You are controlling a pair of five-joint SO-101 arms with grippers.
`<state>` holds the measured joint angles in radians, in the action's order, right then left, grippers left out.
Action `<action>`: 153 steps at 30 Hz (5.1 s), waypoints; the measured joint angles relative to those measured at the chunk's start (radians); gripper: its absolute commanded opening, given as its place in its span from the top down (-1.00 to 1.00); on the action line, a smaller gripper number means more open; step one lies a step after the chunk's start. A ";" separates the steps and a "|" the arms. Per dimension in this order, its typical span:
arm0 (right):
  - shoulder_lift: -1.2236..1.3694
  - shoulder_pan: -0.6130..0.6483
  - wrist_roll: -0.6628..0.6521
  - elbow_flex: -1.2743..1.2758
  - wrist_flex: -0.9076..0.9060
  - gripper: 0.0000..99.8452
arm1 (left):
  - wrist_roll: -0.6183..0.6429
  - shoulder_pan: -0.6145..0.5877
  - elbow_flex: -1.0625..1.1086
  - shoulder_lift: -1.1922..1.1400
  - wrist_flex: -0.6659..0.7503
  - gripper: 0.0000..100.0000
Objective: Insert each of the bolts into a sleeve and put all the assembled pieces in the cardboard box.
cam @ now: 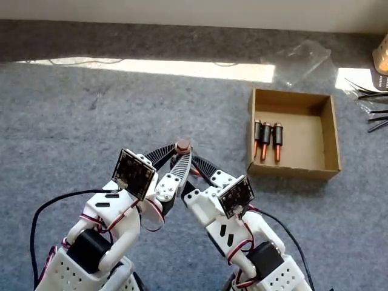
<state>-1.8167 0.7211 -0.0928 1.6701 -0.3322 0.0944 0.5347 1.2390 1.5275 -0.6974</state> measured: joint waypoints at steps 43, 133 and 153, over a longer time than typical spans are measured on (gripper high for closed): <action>0.000 -0.003 -0.002 0.000 0.000 0.99 | -0.083 -0.572 0.009 0.290 0.072 0.91; 2.067 -0.898 -0.163 -1.689 -0.683 0.99 | -0.107 -0.608 0.434 0.290 -0.338 0.96; 2.659 -0.901 -0.164 -2.483 -1.165 0.78 | -0.107 -0.608 0.434 0.290 -0.338 0.96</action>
<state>0.8424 -0.1795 -0.2570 -0.8124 -1.4968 -0.0130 -0.0729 1.6732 1.8174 -1.0349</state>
